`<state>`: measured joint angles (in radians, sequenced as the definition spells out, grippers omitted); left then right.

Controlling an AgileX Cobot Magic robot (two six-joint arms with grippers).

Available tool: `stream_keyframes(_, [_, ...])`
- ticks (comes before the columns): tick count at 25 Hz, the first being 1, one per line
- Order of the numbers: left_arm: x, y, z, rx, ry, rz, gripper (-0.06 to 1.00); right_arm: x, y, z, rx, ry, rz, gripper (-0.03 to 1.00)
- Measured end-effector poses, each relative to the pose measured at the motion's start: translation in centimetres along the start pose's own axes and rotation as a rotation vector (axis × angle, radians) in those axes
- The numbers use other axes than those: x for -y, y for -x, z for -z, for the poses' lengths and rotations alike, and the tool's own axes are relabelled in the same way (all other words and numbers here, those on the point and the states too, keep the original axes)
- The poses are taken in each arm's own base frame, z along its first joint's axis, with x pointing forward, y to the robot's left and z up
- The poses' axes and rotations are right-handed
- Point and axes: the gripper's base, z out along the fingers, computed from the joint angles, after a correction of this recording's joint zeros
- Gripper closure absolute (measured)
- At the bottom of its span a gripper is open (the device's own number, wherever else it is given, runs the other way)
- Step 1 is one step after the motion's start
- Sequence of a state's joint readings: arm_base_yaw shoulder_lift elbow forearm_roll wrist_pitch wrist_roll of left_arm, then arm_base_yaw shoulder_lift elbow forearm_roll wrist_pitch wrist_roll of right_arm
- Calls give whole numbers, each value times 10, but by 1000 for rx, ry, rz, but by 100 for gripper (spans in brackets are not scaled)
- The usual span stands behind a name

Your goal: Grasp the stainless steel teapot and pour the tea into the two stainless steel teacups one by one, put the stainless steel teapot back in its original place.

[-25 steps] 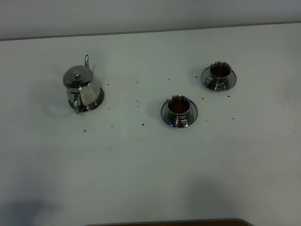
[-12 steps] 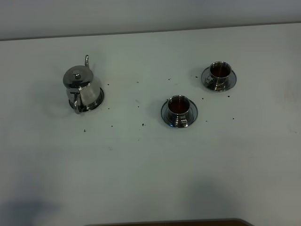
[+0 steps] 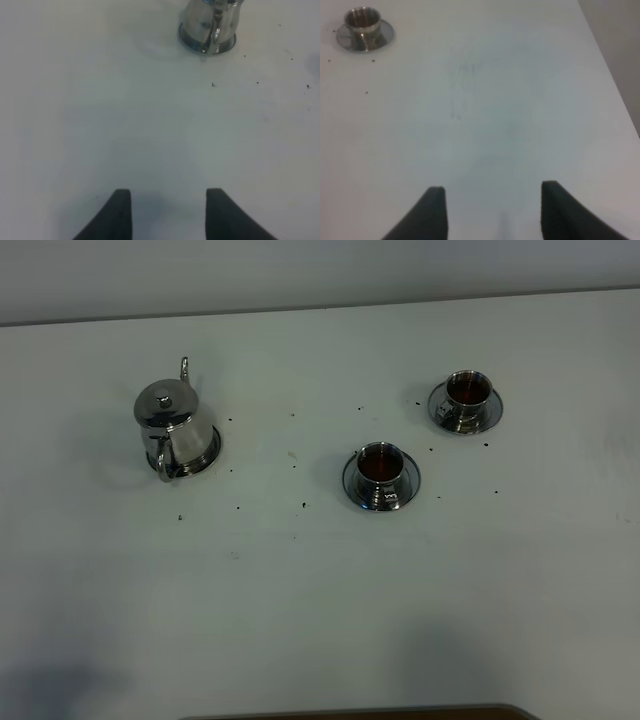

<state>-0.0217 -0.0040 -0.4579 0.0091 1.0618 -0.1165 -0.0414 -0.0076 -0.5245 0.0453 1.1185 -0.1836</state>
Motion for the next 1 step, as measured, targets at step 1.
stream_keyframes(1, [0,0,0,0,0,0,53,0,0,0,0,0,0,54])
